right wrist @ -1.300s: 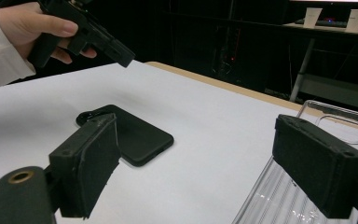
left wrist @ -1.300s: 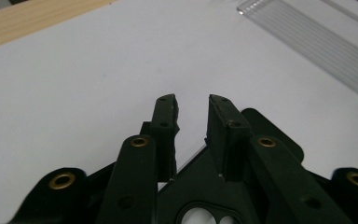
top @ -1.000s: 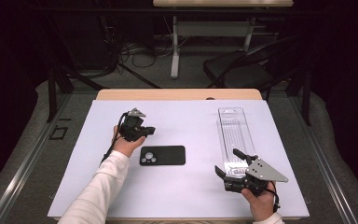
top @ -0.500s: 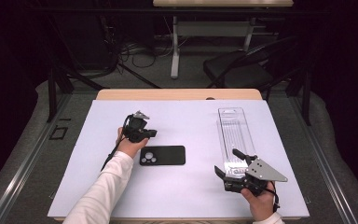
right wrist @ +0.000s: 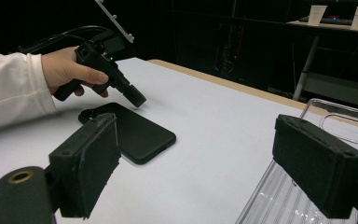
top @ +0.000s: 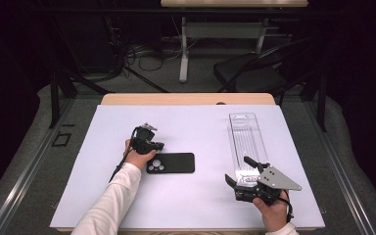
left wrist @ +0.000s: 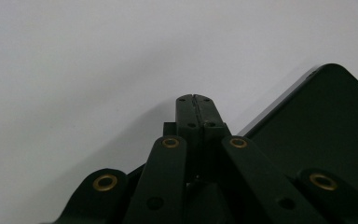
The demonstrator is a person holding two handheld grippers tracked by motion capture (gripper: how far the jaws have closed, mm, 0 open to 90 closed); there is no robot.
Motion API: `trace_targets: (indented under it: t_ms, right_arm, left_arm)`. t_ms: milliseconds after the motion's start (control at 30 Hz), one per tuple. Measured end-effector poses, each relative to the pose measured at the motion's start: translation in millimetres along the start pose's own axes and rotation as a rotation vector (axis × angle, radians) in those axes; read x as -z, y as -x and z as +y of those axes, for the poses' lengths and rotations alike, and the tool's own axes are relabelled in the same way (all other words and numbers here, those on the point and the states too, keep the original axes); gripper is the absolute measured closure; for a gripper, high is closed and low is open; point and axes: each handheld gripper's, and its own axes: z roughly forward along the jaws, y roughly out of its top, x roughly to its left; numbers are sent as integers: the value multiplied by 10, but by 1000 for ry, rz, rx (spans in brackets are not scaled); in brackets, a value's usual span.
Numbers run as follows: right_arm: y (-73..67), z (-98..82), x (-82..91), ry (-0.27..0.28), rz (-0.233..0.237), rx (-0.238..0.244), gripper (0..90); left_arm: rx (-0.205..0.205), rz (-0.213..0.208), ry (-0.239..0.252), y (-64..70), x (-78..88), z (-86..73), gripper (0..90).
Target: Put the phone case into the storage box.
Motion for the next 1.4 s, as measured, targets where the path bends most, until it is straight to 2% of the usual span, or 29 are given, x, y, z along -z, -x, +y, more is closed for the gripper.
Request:
trace_targets:
  t_ms: [300,467,933,1400]
  right_arm:
    - [6,-3,5,-3,0,-5,137]
    - [6,-3,4,-5,1,-3,137]
    - [4,-2,4,-4,0,-6,137]
    - [2,-2,4,-4,3,-8,137]
  left_arm:
    - [-11,-9,-8,14,7,-33,900]
    - [-6,-18,2,2,45,-94,900]
    - [-28,-25,-6,41,150,-230,900]
    - [-82,-26,-7,172,288,-382,900]
